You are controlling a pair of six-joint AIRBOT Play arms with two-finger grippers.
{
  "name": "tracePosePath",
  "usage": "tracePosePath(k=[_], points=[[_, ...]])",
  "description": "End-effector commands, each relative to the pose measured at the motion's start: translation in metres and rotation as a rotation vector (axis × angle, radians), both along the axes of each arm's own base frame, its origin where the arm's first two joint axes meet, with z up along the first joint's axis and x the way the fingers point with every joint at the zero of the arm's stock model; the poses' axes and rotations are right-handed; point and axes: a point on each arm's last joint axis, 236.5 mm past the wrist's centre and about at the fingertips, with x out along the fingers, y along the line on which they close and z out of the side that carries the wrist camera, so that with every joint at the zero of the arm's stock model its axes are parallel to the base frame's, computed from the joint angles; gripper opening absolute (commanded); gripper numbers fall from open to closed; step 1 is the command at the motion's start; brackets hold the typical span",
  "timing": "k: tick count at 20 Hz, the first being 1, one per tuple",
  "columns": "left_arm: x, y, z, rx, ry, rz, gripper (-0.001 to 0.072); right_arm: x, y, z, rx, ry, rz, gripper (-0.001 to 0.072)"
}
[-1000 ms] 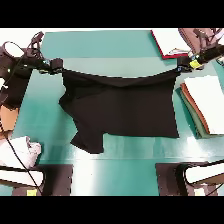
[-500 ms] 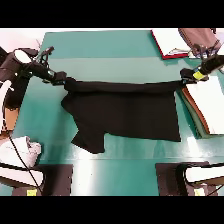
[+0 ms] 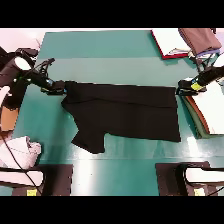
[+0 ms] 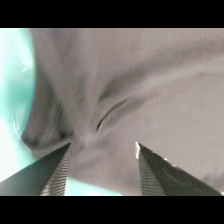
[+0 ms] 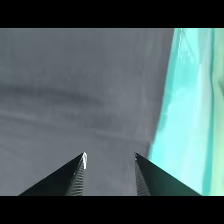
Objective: Fold the shirts.
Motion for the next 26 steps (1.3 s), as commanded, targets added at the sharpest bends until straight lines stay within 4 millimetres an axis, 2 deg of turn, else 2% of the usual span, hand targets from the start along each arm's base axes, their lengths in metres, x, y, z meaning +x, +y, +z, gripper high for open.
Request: tracePosePath(k=[1,2,4,8,10,12,16,17,20,22,24,26], points=[[-0.046,0.025,0.013,0.094,0.036,-0.002,0.0481,-0.02,0.005,0.024,0.011,-0.043,0.006,0.0365],[-0.066,0.024,0.009,0.096,0.058,0.002,0.0481,-0.027,0.008,0.029,0.021,-0.062,0.004,0.0365],[-0.106,0.008,-0.007,0.03,0.112,0.012,0.0481,-0.034,0.021,0.035,0.058,-0.107,0.011,0.0365],[-0.176,-0.029,-0.054,-0.051,0.247,-0.012,0.048,-0.038,0.041,0.039,0.133,-0.141,0.005,0.0365],[-0.198,-0.055,-0.072,-0.063,0.282,-0.07,0.048,-0.039,0.046,0.04,0.139,-0.14,0.017,0.0364],[-0.21,-0.072,-0.082,-0.06,0.283,-0.114,0.0481,-0.038,0.05,0.041,0.15,-0.143,0.021,0.0364],[-0.216,-0.092,-0.08,-0.098,0.282,-0.141,0.0479,-0.039,0.051,0.041,0.154,-0.141,0.021,0.0364],[-0.219,-0.093,-0.08,-0.095,0.289,-0.152,0.0447,-0.039,0.051,0.041,0.154,-0.141,0.021,0.0364],[-0.227,-0.091,-0.079,-0.09,0.315,-0.171,0.0027,-0.039,0.051,0.041,0.154,-0.141,0.021,0.0364],[-0.234,-0.084,-0.069,-0.057,0.343,-0.223,0.0022,-0.04,0.052,0.041,0.156,-0.136,0.023,0.0364],[-0.234,-0.069,-0.043,0.01,0.292,-0.23,0.0021,-0.042,0.052,0.042,0.156,-0.132,0.025,0.0364],[-0.247,-0.045,-0.02,0.099,0.248,-0.196,0.0021,-0.041,0.051,0.049,0.149,-0.161,0.024,0.0364]])
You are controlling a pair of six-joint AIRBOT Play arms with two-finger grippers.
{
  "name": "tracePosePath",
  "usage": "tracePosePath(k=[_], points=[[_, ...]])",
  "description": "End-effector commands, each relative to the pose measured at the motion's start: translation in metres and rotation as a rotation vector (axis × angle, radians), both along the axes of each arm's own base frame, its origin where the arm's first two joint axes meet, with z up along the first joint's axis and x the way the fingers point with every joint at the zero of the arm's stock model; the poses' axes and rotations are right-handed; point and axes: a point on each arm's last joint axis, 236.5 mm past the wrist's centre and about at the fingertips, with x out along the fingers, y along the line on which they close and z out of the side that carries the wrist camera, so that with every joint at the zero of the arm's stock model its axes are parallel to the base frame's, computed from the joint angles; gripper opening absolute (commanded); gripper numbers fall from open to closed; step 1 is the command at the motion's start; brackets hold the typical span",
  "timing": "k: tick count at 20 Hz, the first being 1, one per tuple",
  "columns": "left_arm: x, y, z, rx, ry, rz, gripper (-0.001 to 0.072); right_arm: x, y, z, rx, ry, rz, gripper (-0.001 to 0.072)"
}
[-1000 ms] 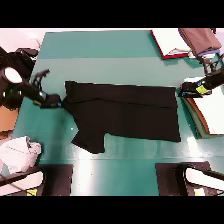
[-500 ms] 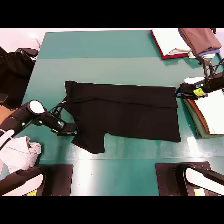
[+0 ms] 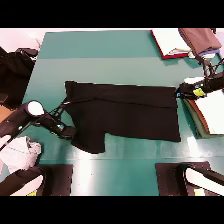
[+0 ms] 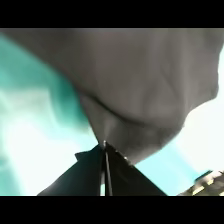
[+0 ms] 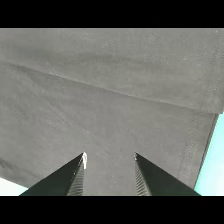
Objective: Fold the shirts.
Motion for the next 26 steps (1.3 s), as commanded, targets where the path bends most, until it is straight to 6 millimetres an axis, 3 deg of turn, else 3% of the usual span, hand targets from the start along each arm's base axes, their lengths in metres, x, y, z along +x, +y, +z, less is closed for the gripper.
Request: tracePosePath(k=[1,4,6,8,10,13,18,21,23,26], points=[[-0.031,0.043,0.034,0.165,-0.025,0.013,0.0021,0.003,-0.001,0.01,-0.008,-0.045,-0.007,0.0364],[-0.065,0.059,0.058,0.207,-0.017,0.048,0.0023,0.007,-0.002,0.023,-0.02,-0.107,-0.018,0.0364],[-0.069,0.055,0.068,0.175,-0.064,0.057,0.0027,0.007,-0.002,0.025,-0.022,-0.114,-0.015,0.0364],[-0.057,0.055,0.072,0.165,-0.132,0.113,0.0511,0.007,-0.002,0.025,-0.021,-0.113,-0.015,0.0364],[-0.035,0.062,0.075,0.19,-0.219,0.15,0.0493,0.007,-0.002,0.025,-0.021,-0.114,-0.014,0.0364],[0.005,0.088,0.072,0.298,-0.35,0.222,0.0492,0.006,-0.002,0.024,-0.019,-0.108,-0.012,0.0364],[0.047,0.104,0.028,0.301,-0.242,0.365,0.0492,0.003,-0.001,0.023,-0.018,-0.096,-0.006,0.0364],[0.049,0.108,0.003,0.195,-0.098,0.417,0.0493,0.003,-0.001,0.023,-0.018,-0.096,-0.006,0.0364],[0.038,0.119,-0.015,0.192,-0.039,0.459,0.0493,0.003,-0.001,0.023,-0.018,-0.096,-0.005,0.0364],[0.034,0.105,-0.033,0.121,-0.031,0.492,0.0492,0.004,-0.001,0.024,-0.019,-0.099,-0.007,0.0364]])
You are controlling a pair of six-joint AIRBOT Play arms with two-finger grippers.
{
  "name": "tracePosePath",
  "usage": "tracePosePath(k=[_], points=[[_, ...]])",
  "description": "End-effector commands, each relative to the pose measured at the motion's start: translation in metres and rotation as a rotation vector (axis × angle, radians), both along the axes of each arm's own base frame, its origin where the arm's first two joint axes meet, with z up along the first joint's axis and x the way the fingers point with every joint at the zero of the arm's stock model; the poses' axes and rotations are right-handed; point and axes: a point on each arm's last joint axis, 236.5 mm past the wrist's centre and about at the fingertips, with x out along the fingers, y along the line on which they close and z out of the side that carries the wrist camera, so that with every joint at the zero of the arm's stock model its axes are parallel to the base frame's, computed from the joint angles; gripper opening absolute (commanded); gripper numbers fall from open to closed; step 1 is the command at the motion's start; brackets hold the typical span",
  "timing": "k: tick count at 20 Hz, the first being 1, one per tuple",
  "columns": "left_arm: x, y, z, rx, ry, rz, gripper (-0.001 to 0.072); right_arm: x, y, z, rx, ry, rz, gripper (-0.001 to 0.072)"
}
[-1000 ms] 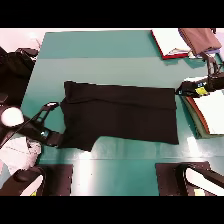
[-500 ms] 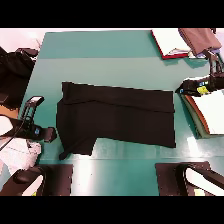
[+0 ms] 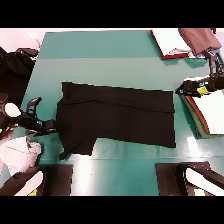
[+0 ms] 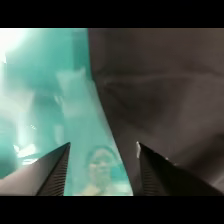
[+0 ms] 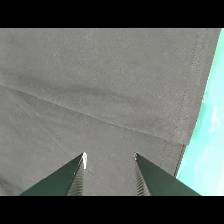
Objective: Fold the shirts.
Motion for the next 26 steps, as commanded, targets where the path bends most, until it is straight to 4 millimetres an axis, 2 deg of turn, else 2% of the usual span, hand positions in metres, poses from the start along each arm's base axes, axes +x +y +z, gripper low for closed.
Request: tracePosePath(k=[1,3,6,9,10,11,12,13,15,17,18,19,20,21,23,24,26], points=[[0.0,-0.016,-0.019,-0.114,-0.007,0.06,0.0492,0.0,0.0,0.0,0.0,-0.001,0.0,0.0364],[0.003,-0.031,-0.022,-0.178,-0.037,0.062,0.0492,0.0,0.0,0.0,0.001,0.0,0.0,0.0364],[0.007,-0.033,-0.021,-0.193,-0.055,0.068,0.0491,-0.001,0.0,0.0,0.001,0.003,0.001,0.0364],[-0.005,-0.037,-0.03,-0.204,-0.022,0.07,0.049,-0.006,0.002,-0.002,0.004,0.023,0.01,0.0363],[-0.007,-0.039,-0.031,-0.211,-0.015,0.071,0.0466,-0.007,0.002,-0.002,0.005,0.028,0.012,0.0363],[-0.007,-0.041,-0.029,-0.221,-0.016,0.063,0.0306,-0.008,0.002,-0.002,0.006,0.033,0.014,0.0363],[-0.005,-0.044,-0.025,-0.234,-0.026,0.041,0.0216,-0.011,0.002,-0.003,0.003,0.044,0.018,0.0363],[-0.004,-0.046,-0.018,-0.241,-0.032,0.007,0.0041,-0.017,0.001,-0.006,-0.005,0.069,0.025,0.0363],[0.001,-0.047,0.001,-0.251,-0.046,-0.049,0.0022,-0.036,-0.009,-0.019,-0.019,0.148,0.017,0.0356],[0.012,-0.047,0.025,-0.24,-0.121,-0.086,0.0022,-0.064,-0.025,-0.043,-0.013,0.225,-0.042,0.0306],[0.017,-0.046,0.036,-0.231,-0.162,-0.092,0.0022,-0.08,-0.032,-0.056,0.002,0.263,-0.084,0.0306],[0.021,-0.046,0.046,-0.224,-0.2,-0.096,0.0022,-0.1,-0.039,-0.072,0.026,0.312,-0.137,0.0318],[0.021,-0.046,0.05,-0.226,-0.203,-0.103,0.0022,-0.119,-0.044,-0.089,0.052,0.369,-0.184,0.0397],[0.02,-0.046,0.05,-0.227,-0.2,-0.107,0.0022,-0.141,-0.045,-0.106,0.093,0.445,-0.228,0.0495],[0.021,-0.046,0.051,-0.226,-0.203,-0.106,0.0022,-0.178,-0.038,-0.135,0.17,0.588,-0.279,0.0493],[0.023,-0.045,0.051,-0.223,-0.21,-0.103,0.0022,-0.191,-0.032,-0.146,0.194,0.636,-0.288,0.0492],[0.024,-0.045,0.051,-0.221,-0.215,-0.1,0.0022,-0.202,-0.019,-0.163,0.226,0.692,-0.281,0.0489]])
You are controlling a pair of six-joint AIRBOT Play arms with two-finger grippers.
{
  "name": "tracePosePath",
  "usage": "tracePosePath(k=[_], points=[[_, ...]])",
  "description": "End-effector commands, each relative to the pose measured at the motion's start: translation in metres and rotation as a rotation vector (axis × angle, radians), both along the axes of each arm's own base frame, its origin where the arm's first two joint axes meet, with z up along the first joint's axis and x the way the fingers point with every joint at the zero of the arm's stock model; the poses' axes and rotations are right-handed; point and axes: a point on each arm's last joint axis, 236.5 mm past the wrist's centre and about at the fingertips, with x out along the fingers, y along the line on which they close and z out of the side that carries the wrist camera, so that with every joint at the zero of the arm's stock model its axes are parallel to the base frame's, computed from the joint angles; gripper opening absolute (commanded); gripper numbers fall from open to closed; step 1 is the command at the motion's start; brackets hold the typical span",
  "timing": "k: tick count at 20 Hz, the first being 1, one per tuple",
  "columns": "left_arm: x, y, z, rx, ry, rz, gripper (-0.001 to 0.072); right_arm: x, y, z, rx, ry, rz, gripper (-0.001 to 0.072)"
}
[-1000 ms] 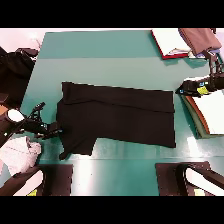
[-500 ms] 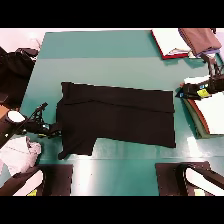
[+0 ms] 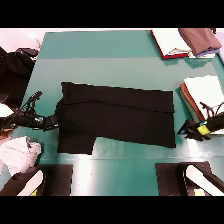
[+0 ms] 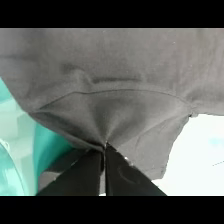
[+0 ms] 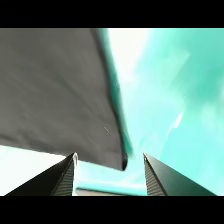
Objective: Fold the shirts.
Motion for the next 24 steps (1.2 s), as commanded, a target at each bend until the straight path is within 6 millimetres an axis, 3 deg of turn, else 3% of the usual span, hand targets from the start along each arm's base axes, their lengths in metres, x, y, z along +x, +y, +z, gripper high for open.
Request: tracePosePath(k=[1,3,6,8,10,12,15,17,20,24], points=[[0.003,0.0,0.004,0.003,-0.017,0.0,0.0022,-0.035,0.023,-0.03,0.089,0.123,-0.03,0.0488],[0.002,0.0,0.004,0.001,-0.013,-0.003,0.0022,-0.033,0.041,-0.036,0.117,0.126,0.01,0.0477],[-0.007,0.001,0.002,0.013,0.013,-0.032,0.0022,-0.024,0.06,-0.039,0.122,0.099,0.09,0.0337],[-0.014,0.005,0.006,0.037,0.042,-0.057,0.0021,-0.021,0.062,-0.032,0.082,0.068,0.174,0.0131],[-0.023,0.004,0.01,0.037,0.056,-0.063,0.0021,-0.019,0.058,-0.015,0.032,0.029,0.245,0.0017],[-0.036,0.008,0.015,0.065,0.036,-0.027,0.002,-0.023,0.049,0.004,-0.03,-0.001,0.295,0.0017],[-0.076,0.005,0.027,0.079,0.061,-0.035,0.002,-0.035,0.034,0.031,-0.127,-0.04,0.331,0.0017],[-0.092,0.0,0.037,0.073,0.06,-0.027,0.002,-0.033,0.022,0.043,-0.198,-0.085,0.314,0.0016],[-0.07,0.005,0.048,0.088,-0.034,0.005,0.002,-0.002,0.015,0.061,-0.239,-0.177,0.298,0.0015],[0.009,0.022,0.055,0.117,-0.15,0.046,0.0021,0.068,0.004,0.065,-0.255,-0.227,0.287,0.0015]])
